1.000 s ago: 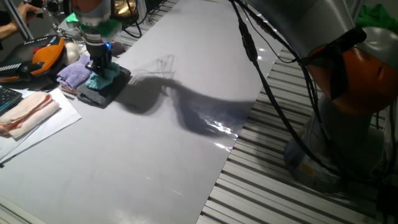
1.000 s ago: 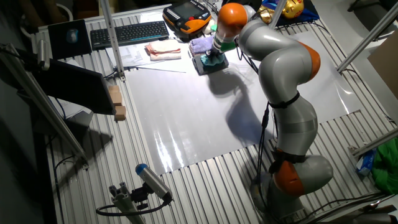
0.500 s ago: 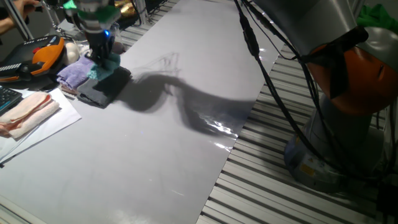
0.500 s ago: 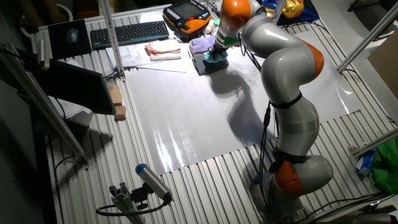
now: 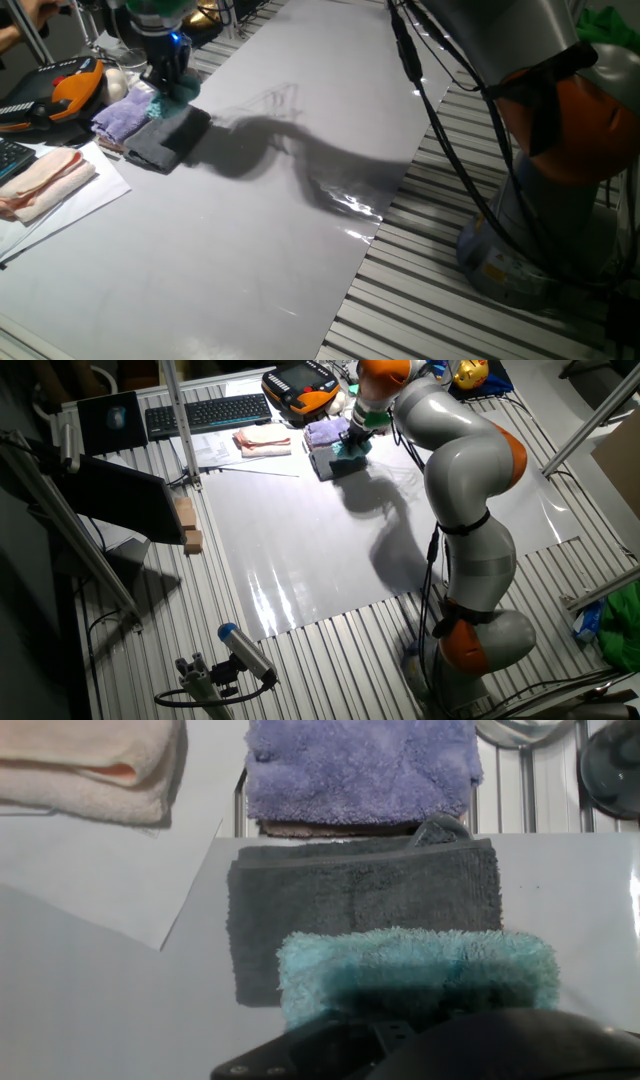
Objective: Clean the table with a cloth
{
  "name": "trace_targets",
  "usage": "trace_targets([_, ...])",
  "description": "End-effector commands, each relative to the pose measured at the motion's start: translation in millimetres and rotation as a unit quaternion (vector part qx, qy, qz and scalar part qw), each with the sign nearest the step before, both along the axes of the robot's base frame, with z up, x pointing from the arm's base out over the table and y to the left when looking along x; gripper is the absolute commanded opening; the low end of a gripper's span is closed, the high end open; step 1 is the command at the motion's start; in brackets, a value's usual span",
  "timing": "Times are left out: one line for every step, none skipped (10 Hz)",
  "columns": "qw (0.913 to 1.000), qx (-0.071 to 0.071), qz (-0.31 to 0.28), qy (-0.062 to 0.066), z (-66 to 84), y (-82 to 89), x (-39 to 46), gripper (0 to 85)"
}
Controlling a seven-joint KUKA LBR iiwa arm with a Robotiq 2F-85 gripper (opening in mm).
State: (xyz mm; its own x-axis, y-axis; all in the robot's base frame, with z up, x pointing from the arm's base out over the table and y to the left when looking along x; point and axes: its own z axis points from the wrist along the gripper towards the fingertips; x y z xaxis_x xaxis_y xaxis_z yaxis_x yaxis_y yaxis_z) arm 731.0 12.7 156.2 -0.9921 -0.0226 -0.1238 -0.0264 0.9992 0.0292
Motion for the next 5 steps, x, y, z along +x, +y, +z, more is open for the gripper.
trace_targets([1.0000, 0.001, 0.000, 0.001, -1.1, 0.0, -4.4, 0.0])
trace_targets([1.0000, 0.002, 0.000, 0.002, -2.2, 0.1, -8.7, 0.0])
trace_targets([1.0000, 0.002, 0.000, 0.002, -4.1, -0.1, -13.5, 0.0])
trace_targets([1.0000, 0.000, 0.000, 0.002, -6.3, -1.3, -17.7, 0.0])
trace_targets([1.0000, 0.001, -0.002, 0.003, -6.3, -1.3, -17.7, 0.0])
